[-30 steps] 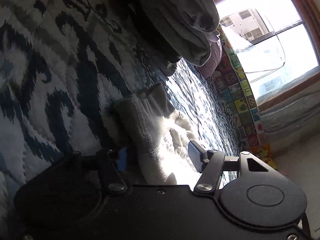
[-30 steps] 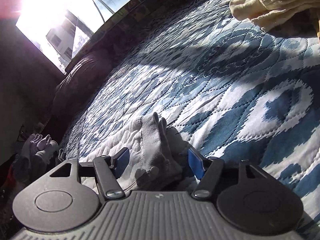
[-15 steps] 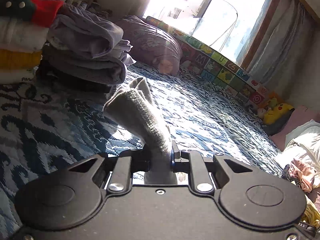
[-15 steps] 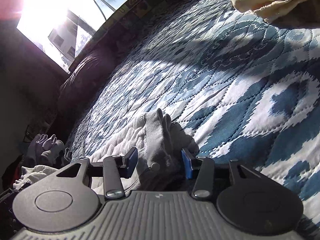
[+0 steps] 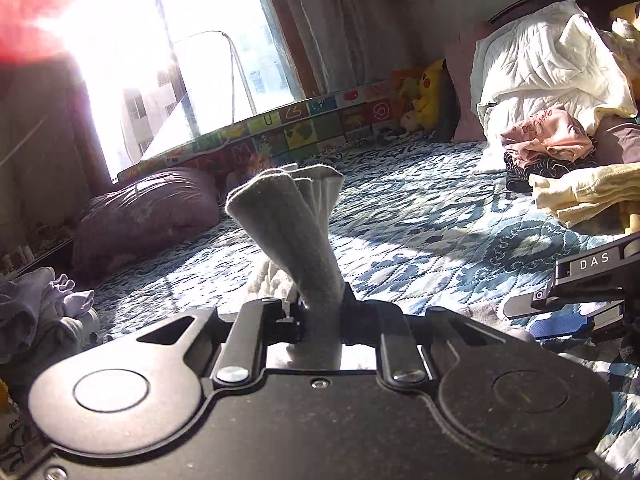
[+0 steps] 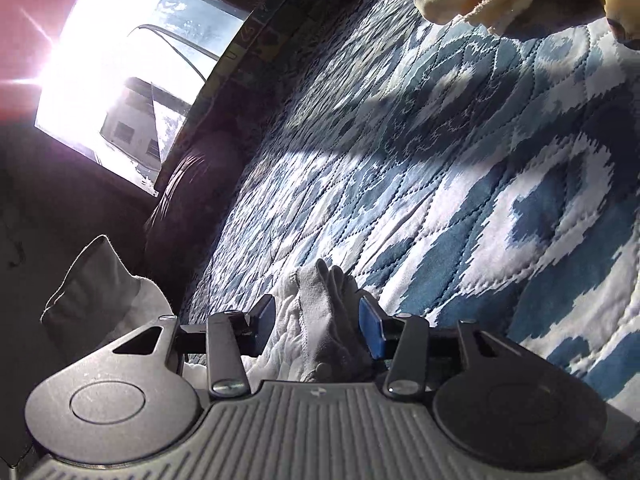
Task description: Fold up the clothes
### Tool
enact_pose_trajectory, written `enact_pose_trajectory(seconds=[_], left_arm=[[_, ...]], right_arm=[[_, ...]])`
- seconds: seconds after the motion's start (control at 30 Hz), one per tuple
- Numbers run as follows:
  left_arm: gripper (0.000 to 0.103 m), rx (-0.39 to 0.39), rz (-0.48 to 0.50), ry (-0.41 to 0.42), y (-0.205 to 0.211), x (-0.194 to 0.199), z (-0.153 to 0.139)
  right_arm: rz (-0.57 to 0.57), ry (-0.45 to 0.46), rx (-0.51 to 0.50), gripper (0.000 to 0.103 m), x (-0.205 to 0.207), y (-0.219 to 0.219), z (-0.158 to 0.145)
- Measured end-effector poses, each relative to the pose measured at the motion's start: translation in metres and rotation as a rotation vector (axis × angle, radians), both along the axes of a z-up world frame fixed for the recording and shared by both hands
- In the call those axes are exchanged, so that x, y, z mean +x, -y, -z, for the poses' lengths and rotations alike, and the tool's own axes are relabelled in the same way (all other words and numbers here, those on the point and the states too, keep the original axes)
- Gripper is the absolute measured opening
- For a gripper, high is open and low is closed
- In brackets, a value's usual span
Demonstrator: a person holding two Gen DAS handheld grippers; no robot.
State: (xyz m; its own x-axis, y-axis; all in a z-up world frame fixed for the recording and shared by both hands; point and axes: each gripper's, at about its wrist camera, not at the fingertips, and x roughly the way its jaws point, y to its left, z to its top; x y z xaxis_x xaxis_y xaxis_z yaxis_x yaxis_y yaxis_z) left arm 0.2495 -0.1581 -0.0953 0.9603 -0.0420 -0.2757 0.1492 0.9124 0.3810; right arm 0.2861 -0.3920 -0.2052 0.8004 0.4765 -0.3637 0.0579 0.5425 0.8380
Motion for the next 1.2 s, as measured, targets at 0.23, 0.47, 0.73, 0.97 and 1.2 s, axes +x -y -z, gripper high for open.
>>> enact_pose_trajectory(seconds=[0.23, 0.47, 0.73, 0.97, 1.2], left_arm=[[0.014, 0.263, 0.103, -0.024, 0.063, 0.001, 0.057], [0.028, 0.378, 0.186, -0.072, 0.068, -0.004, 0.085], [0.055, 0.461, 0.126, -0.013, 0.014, -0.049, 0.080], [0.040, 0.515, -0.030, -0.019, -0.037, -0.045, 0.090], [0.014, 0.614, -0.068, -0.037, -0.036, -0.022, 0.095]], right_arm=[[0.038, 0.036, 0.094, 0.048, -0.001, 0.021, 0.002], [0.007, 0.062, 0.118, 0.055, 0.004, 0.023, 0.002], [-0.051, 0.107, 0.051, 0.060, 0.008, 0.003, -0.009], [-0.110, 0.163, -0.080, 0.050, 0.005, -0.025, -0.022], [-0.122, 0.138, -0.188, 0.027, 0.006, -0.040, -0.025]])
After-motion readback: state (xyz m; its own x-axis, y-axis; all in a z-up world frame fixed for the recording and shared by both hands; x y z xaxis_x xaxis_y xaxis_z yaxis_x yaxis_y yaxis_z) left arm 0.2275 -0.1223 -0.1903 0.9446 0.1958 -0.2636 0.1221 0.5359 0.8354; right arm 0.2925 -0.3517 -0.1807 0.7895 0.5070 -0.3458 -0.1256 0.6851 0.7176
